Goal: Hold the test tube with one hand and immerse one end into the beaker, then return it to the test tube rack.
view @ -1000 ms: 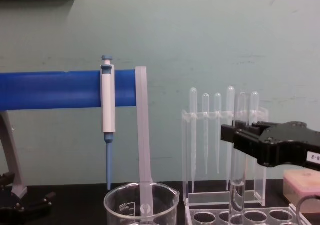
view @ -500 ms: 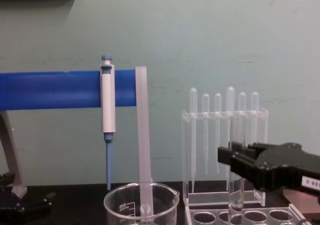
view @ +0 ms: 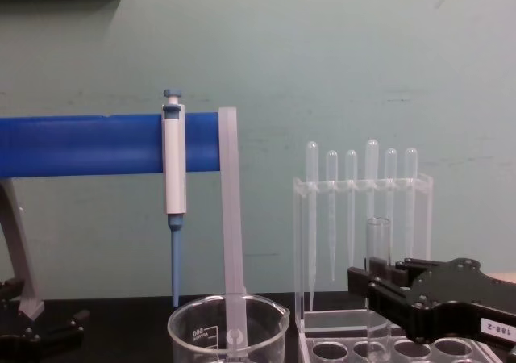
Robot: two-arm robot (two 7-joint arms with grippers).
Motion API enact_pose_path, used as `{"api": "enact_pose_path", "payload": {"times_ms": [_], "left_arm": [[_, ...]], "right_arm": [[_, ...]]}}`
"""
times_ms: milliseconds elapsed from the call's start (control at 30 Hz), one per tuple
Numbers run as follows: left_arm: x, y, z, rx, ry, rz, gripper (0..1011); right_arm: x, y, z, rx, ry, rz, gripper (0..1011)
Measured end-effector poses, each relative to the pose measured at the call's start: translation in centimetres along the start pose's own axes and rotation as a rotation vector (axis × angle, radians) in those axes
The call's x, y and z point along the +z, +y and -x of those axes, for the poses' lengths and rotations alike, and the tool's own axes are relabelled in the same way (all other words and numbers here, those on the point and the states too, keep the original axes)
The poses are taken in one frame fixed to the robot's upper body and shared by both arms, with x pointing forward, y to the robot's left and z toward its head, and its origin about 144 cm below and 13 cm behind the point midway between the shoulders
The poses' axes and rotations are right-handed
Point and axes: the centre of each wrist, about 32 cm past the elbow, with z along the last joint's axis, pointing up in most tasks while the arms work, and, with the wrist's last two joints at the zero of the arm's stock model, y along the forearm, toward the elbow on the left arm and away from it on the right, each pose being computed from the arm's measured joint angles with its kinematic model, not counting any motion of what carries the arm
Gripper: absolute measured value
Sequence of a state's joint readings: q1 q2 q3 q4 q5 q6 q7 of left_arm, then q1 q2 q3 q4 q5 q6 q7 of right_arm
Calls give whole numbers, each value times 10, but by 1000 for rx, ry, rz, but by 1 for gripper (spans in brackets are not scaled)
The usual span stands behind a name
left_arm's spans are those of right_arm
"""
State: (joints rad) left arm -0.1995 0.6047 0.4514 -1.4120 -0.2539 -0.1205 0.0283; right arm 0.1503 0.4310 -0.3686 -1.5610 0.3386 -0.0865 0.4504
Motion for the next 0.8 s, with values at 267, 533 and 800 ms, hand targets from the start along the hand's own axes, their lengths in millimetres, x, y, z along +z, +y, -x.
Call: {"api": "enact_pose_path", "payload": {"times_ms": [267, 533, 800], "left_arm": [[0, 0, 0, 0, 0, 0, 1000], [0, 0, 0, 0, 0, 0, 1000], [0, 0, 0, 0, 0, 0, 1000]], "right_arm": [[18, -63, -4, -141, -34, -30, 1002], [16, -74, -5, -168, -22, -41, 1002], [11, -73, -6, -214, -34, -22, 1003]]}}
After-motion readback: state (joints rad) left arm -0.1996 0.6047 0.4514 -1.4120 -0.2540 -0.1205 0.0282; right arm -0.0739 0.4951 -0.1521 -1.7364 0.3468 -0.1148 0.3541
